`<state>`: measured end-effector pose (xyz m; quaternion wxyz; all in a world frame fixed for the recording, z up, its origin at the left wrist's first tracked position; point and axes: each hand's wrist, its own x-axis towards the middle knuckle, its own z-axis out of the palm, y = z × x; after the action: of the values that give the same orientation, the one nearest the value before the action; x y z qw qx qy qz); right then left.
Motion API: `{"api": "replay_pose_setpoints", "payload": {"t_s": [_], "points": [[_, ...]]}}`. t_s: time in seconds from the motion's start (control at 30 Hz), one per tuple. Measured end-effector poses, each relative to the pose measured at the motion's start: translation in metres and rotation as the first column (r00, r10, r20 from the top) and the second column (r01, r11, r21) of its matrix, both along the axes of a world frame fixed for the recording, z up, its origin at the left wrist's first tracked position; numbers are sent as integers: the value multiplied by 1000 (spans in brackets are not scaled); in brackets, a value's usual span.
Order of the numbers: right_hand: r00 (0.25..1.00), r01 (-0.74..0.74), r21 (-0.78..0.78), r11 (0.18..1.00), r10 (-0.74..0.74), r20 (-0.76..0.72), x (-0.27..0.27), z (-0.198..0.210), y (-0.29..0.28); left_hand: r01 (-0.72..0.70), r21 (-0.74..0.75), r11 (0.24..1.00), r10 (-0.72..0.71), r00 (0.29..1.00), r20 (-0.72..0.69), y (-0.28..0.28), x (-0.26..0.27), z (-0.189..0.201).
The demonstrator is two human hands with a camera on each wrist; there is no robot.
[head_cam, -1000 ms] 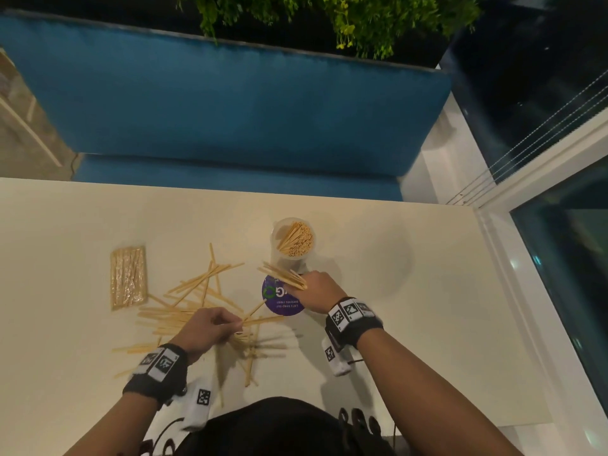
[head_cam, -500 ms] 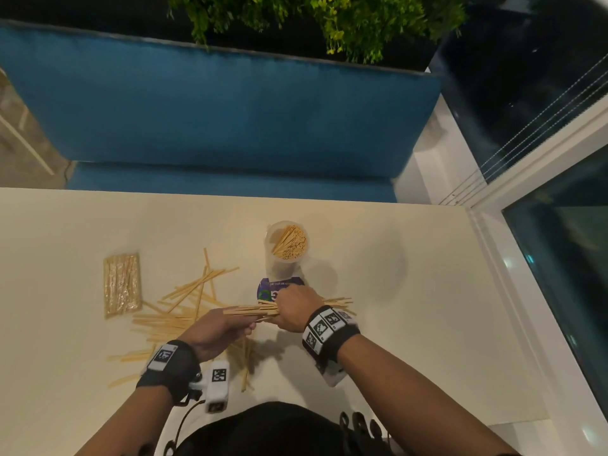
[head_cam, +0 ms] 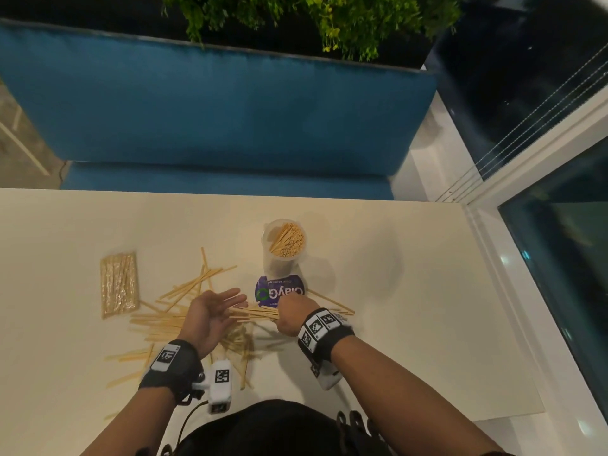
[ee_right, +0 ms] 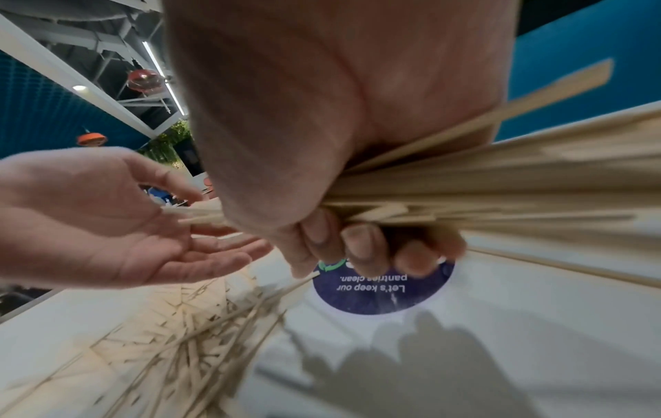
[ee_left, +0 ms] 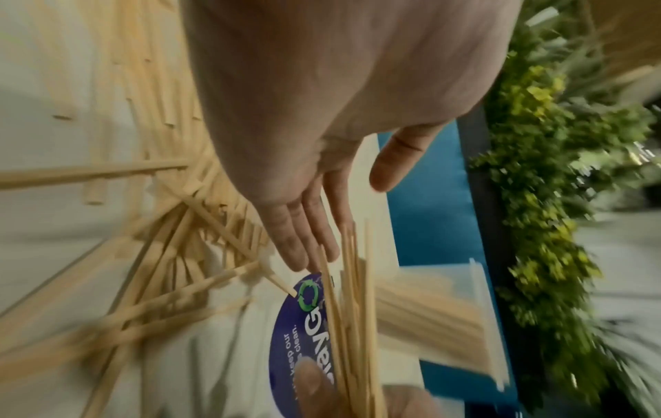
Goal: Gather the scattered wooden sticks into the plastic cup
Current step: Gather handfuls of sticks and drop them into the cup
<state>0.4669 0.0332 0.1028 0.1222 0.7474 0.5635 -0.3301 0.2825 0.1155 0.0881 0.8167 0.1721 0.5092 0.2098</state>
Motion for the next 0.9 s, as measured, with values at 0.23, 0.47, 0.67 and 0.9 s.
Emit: {"api": "replay_pose_setpoints", "payload": {"t_s": [0.23, 0.47, 0.67, 0.9], "points": [[994, -103, 114, 988, 105, -10, -6, 0, 10, 170, 179, 969, -100, 933, -344, 4, 34, -13], [969, -243, 169, 955, 230, 95, -8, 14, 17, 268, 307, 913, -51, 822, -568, -8, 45, -14], [980, -188, 120, 975, 179, 86, -7, 19, 13, 346, 288, 893, -161, 842, -514, -13, 47, -6], [980, -180, 126, 976, 166, 113, -13, 23, 15, 239, 168, 956, -162, 913, -375, -11, 50, -2]]}}
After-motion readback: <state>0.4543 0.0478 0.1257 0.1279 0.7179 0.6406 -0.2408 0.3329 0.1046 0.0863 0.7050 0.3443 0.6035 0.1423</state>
